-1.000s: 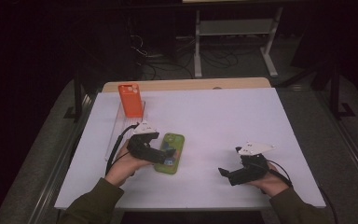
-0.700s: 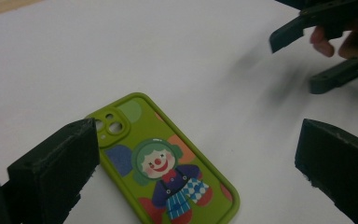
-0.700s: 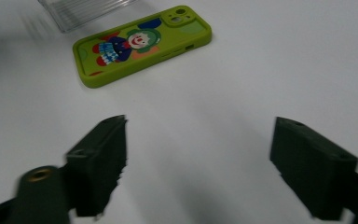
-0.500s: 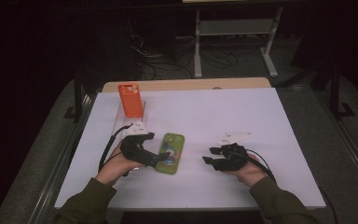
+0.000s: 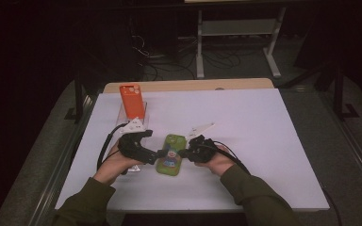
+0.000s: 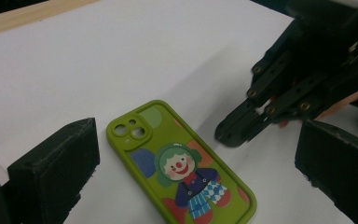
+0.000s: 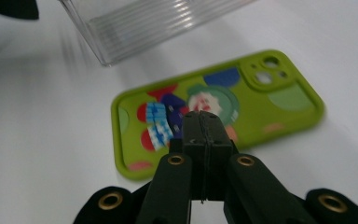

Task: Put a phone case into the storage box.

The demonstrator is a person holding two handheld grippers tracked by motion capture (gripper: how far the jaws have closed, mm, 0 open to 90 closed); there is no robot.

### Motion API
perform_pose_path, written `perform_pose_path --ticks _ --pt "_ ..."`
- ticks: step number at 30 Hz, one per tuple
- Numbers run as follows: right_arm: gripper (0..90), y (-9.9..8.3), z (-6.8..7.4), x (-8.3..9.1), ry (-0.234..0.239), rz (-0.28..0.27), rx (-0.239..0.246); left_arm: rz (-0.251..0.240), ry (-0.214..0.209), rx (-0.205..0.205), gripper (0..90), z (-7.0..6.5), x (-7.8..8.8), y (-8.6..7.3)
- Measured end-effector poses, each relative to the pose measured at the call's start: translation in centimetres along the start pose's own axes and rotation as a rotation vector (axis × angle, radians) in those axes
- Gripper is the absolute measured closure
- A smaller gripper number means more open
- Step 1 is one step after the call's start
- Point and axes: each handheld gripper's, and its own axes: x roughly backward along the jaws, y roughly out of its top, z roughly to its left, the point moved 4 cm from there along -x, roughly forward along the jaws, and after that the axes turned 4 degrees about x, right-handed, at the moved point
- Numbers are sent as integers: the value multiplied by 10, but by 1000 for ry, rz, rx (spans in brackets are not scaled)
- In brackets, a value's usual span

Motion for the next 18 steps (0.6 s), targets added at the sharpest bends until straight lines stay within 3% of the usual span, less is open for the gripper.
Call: perform_pose_path --ticks 9,18 --pt "885 25 9 -33 52 17 29 -15 15 4 0 8 7 2" --pt "885 36 12 -57 73 50 51 -24 32 9 0 16 14 2"
